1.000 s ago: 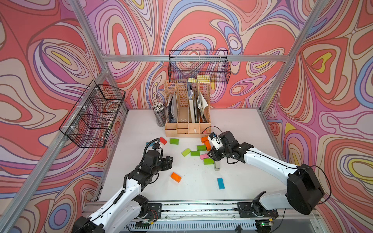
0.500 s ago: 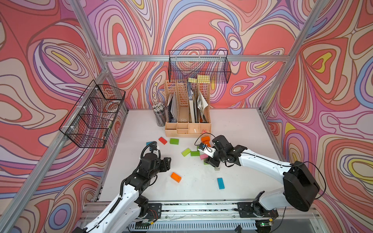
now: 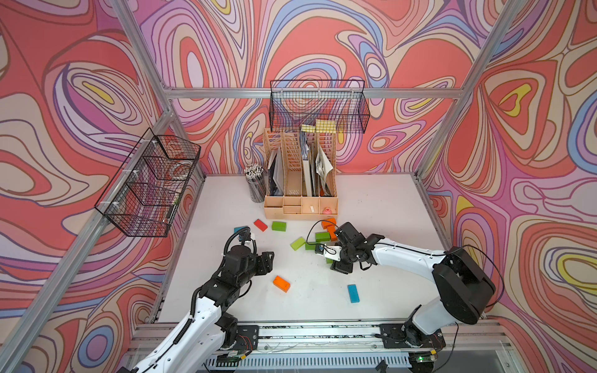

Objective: Assemble the letter c with building blocks
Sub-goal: Pick up the building block from the center of the board.

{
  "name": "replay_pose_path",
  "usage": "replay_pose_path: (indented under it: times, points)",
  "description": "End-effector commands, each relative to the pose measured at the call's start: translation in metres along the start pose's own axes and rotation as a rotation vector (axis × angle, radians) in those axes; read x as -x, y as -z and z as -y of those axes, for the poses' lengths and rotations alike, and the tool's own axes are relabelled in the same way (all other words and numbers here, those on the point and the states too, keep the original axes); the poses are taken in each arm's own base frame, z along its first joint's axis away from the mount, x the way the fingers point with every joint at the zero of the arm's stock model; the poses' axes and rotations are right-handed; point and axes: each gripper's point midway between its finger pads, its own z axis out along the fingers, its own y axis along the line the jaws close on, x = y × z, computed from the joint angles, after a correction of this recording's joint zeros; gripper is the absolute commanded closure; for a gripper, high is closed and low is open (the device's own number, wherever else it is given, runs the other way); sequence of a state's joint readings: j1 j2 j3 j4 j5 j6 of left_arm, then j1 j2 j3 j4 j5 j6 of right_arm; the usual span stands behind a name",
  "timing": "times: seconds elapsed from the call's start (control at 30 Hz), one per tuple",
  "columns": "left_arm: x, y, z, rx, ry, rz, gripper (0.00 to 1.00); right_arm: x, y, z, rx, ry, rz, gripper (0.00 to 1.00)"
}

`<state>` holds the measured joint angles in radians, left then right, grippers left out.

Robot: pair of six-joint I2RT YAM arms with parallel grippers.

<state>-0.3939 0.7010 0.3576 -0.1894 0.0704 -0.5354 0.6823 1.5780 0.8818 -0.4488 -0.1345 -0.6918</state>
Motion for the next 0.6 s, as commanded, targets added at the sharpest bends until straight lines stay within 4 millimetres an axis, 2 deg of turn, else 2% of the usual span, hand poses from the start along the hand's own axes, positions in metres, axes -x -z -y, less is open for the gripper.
replay_pose_path:
  times: [0.0, 0.23, 0.47, 0.57]
  points:
    - [-0.003, 0.000, 0.000, -0.001, 0.002, -0.006, 0.29, -0.003, -0.005, 0.004, -0.016, 0.034, -0.035, 0.40]
    - [-0.003, -0.002, 0.000, 0.001, -0.003, -0.010, 0.29, -0.003, -0.014, 0.006, -0.007, 0.045, -0.052, 0.42]
    - [-0.003, -0.003, -0.001, 0.007, -0.011, -0.014, 0.29, -0.003, -0.020, 0.000, 0.020, 0.059, -0.070, 0.50]
    - [-0.004, -0.004, -0.001, 0.008, -0.012, -0.016, 0.29, 0.000, -0.019, 0.004, -0.001, 0.058, -0.060, 0.55]
